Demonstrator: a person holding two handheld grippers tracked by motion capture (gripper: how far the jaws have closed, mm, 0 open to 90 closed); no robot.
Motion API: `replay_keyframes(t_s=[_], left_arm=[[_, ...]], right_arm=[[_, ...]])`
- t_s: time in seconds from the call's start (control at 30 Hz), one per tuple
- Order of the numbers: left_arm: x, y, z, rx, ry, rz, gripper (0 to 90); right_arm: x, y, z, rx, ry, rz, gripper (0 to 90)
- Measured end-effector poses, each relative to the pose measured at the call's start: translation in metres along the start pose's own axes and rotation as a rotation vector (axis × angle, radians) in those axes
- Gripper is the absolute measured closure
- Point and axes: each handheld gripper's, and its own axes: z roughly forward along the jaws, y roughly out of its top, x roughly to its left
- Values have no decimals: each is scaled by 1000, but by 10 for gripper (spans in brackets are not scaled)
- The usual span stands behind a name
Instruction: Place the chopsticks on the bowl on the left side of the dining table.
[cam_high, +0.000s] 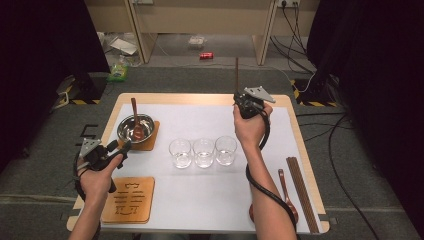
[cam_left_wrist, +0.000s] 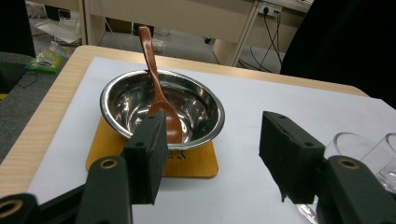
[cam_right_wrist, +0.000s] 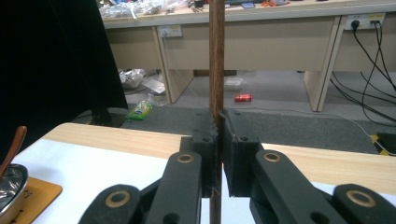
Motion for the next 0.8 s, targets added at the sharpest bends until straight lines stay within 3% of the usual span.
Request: replay_keyframes(t_s=[0.8], left_arm=[[2,1,-1,-7,0,-5,416]], right_arm=[[16,2,10,-6,28,-6,847]])
